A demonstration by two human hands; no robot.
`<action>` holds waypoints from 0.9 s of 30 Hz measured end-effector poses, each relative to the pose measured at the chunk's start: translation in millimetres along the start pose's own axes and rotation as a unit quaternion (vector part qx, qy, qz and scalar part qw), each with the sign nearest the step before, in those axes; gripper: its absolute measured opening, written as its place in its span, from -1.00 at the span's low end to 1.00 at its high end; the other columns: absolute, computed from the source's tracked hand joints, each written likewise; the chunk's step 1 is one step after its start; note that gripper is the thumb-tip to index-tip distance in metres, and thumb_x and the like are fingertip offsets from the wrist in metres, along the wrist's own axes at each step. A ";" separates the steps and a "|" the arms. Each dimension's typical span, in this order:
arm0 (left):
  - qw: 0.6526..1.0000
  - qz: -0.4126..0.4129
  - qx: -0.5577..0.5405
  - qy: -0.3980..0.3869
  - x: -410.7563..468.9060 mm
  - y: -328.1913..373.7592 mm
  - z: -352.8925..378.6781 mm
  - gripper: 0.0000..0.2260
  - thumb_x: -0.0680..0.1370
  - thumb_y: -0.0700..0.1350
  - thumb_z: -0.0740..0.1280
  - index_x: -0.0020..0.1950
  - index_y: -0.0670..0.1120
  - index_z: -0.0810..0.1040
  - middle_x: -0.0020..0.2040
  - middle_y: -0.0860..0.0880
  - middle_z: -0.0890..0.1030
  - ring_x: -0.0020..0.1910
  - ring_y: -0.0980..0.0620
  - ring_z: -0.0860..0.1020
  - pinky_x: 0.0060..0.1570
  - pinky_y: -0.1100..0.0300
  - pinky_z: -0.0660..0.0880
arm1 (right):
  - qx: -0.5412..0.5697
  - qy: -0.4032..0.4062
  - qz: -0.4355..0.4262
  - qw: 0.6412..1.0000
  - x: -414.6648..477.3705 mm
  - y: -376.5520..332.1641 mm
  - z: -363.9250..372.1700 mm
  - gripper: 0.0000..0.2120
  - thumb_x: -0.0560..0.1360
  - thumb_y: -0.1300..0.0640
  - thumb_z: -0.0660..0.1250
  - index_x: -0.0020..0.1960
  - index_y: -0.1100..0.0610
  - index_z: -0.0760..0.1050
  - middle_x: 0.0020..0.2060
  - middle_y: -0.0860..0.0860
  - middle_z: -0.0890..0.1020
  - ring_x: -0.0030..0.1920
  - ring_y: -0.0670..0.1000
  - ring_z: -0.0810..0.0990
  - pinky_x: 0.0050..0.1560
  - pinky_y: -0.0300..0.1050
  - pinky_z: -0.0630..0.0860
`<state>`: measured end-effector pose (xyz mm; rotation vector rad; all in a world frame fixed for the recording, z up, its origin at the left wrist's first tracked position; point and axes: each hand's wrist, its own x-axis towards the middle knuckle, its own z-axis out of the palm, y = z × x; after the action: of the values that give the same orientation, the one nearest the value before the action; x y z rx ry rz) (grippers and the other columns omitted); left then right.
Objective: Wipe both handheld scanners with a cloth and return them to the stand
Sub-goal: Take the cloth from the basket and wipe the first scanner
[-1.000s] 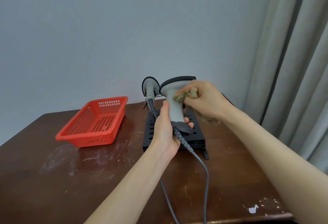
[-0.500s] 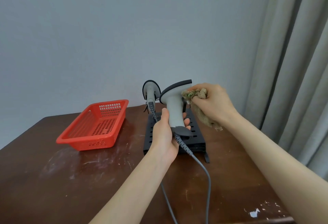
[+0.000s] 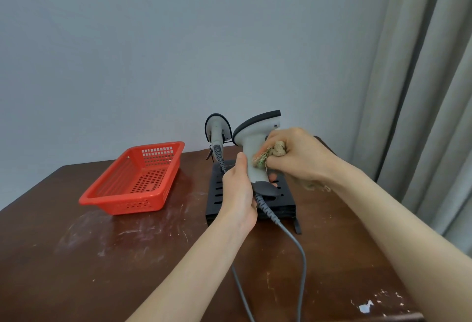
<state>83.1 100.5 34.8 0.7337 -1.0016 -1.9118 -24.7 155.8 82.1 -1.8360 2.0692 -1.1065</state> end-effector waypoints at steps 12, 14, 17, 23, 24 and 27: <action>0.999 0.019 0.017 0.041 6.8 -0.7 0.4 -0.68 0.63 0.03 0.17 -0.11 -0.15 0.57 -0.21 -0.12 0.62 -0.29 -0.04 0.57 -0.23 0.12 0.52 | 0.033 -0.011 -0.043 0.998 -15.7 2.4 4.4 -0.83 0.35 0.23 0.37 -0.22 0.00 0.68 -0.26 -0.05 0.57 -0.22 -0.02 0.57 -0.11 0.00 0.54; 0.999 0.005 0.006 0.043 5.6 -1.7 1.4 -0.71 0.62 0.02 0.19 -0.11 -0.15 0.56 -0.23 -0.11 0.62 -0.32 -0.03 0.56 -0.25 0.10 0.52 | -0.012 0.035 -0.035 0.999 -8.1 9.7 5.8 -0.78 0.37 0.19 0.36 -0.15 -0.10 0.68 -0.26 -0.07 0.55 -0.21 -0.02 0.54 -0.11 0.02 0.53; 0.999 -0.018 -0.012 0.038 5.0 -2.3 4.3 -0.74 0.62 0.01 0.20 -0.07 -0.14 0.54 -0.19 -0.12 0.61 -0.30 -0.03 0.57 -0.30 0.12 0.52 | -0.012 0.110 -0.015 0.994 0.4 17.2 9.4 -0.73 0.41 0.21 0.33 -0.04 -0.11 0.66 -0.26 -0.20 0.48 -0.24 -0.13 0.46 -0.14 -0.10 0.46; 0.999 -0.014 -0.002 0.037 8.2 -5.3 -0.9 -0.70 0.62 0.03 0.19 0.00 -0.18 0.56 -0.14 -0.15 0.62 -0.24 -0.06 0.58 -0.15 0.05 0.54 | 0.082 -0.040 -0.032 0.995 -17.2 10.7 5.4 -0.75 0.37 0.27 0.40 -0.13 -0.06 0.69 -0.25 -0.03 0.58 -0.22 -0.08 0.55 -0.11 -0.23 0.47; 0.999 -0.012 0.001 0.038 8.3 -5.7 -1.3 -0.70 0.62 0.03 0.19 -0.01 -0.18 0.57 -0.14 -0.15 0.62 -0.24 -0.06 0.58 -0.15 0.05 0.53 | 0.083 -0.049 -0.025 0.995 -16.4 10.6 4.4 -0.76 0.36 0.26 0.40 -0.15 -0.07 0.69 -0.25 -0.06 0.59 -0.21 -0.10 0.56 -0.09 -0.21 0.48; 0.999 -0.015 -0.008 0.042 7.6 -5.0 0.4 -0.73 0.62 0.01 0.19 -0.05 -0.15 0.55 -0.19 -0.12 0.63 -0.30 -0.02 0.58 -0.31 0.12 0.52 | 0.048 0.028 -0.004 0.998 -4.9 16.6 6.4 -0.71 0.40 0.24 0.37 -0.17 -0.16 0.66 -0.25 -0.13 0.57 -0.21 -0.16 0.54 -0.10 -0.16 0.49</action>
<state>77.2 95.7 29.9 0.8166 -0.9271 -1.8976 -33.0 157.2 65.7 -1.7903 2.0029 -1.2484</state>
